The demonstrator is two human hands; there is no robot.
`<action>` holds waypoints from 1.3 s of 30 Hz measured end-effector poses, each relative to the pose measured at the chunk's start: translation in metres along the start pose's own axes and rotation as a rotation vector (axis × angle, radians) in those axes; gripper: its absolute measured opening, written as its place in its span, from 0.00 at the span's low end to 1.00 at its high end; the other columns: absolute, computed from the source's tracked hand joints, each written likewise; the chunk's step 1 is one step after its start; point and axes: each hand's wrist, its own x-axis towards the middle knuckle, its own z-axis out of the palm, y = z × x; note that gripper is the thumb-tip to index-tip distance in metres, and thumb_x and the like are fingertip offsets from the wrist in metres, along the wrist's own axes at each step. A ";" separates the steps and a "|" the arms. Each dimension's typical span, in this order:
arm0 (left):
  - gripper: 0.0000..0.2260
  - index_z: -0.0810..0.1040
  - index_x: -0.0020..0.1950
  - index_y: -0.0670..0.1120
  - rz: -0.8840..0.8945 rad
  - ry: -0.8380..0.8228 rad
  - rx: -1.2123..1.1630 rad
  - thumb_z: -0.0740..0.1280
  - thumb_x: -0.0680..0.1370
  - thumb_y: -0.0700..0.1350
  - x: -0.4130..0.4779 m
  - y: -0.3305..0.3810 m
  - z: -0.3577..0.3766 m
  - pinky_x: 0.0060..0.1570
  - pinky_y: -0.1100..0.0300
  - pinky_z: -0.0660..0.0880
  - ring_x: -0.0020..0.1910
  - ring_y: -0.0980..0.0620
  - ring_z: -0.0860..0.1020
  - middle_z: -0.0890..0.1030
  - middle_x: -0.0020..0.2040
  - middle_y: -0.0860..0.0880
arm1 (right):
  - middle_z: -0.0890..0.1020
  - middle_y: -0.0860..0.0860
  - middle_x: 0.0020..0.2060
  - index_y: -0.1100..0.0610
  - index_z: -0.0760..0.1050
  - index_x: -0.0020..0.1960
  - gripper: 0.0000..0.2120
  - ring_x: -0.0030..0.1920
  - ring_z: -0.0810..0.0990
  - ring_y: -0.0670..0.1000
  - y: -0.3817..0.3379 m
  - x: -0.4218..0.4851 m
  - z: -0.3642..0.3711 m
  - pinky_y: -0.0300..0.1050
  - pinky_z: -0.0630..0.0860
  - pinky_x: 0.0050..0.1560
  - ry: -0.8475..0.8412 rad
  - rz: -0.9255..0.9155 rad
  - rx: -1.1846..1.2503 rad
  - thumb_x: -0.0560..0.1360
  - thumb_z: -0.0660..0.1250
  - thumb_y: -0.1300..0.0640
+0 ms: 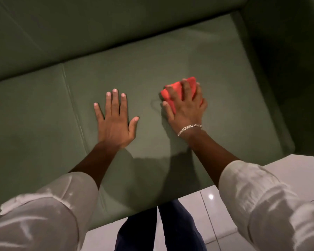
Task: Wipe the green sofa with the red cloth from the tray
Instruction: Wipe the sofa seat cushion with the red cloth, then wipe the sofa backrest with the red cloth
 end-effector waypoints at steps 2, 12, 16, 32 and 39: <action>0.35 0.47 0.80 0.43 0.008 -0.009 -0.011 0.50 0.79 0.61 0.000 0.002 -0.002 0.74 0.30 0.46 0.81 0.41 0.47 0.48 0.81 0.40 | 0.64 0.53 0.77 0.39 0.64 0.72 0.25 0.75 0.60 0.67 -0.002 -0.021 0.004 0.66 0.64 0.65 -0.024 -0.216 -0.068 0.76 0.55 0.37; 0.35 0.48 0.80 0.42 0.015 0.027 -0.004 0.49 0.79 0.61 -0.001 -0.002 0.003 0.74 0.31 0.46 0.81 0.41 0.47 0.48 0.81 0.40 | 0.63 0.53 0.77 0.38 0.65 0.71 0.24 0.75 0.59 0.68 -0.011 0.035 -0.004 0.67 0.64 0.65 -0.022 0.031 -0.023 0.75 0.56 0.37; 0.34 0.51 0.80 0.42 0.026 0.042 -0.052 0.52 0.79 0.60 -0.003 -0.001 -0.002 0.75 0.33 0.45 0.81 0.42 0.48 0.51 0.81 0.41 | 0.64 0.53 0.77 0.38 0.65 0.71 0.24 0.75 0.61 0.67 -0.018 -0.007 -0.003 0.65 0.66 0.63 -0.074 -0.353 -0.079 0.75 0.58 0.37; 0.35 0.53 0.79 0.40 -0.048 0.187 -0.140 0.50 0.78 0.60 0.047 -0.018 -0.084 0.77 0.37 0.49 0.81 0.43 0.47 0.50 0.81 0.42 | 0.79 0.51 0.65 0.43 0.80 0.57 0.20 0.61 0.77 0.63 0.006 -0.003 -0.032 0.56 0.77 0.51 -0.142 -0.343 0.074 0.69 0.60 0.42; 0.34 0.52 0.79 0.40 0.017 0.569 -0.068 0.54 0.79 0.58 0.131 -0.055 -0.250 0.77 0.37 0.47 0.81 0.42 0.47 0.50 0.81 0.40 | 0.83 0.50 0.56 0.49 0.83 0.54 0.19 0.62 0.79 0.55 -0.059 0.094 -0.137 0.58 0.73 0.63 0.122 -0.159 0.662 0.67 0.62 0.49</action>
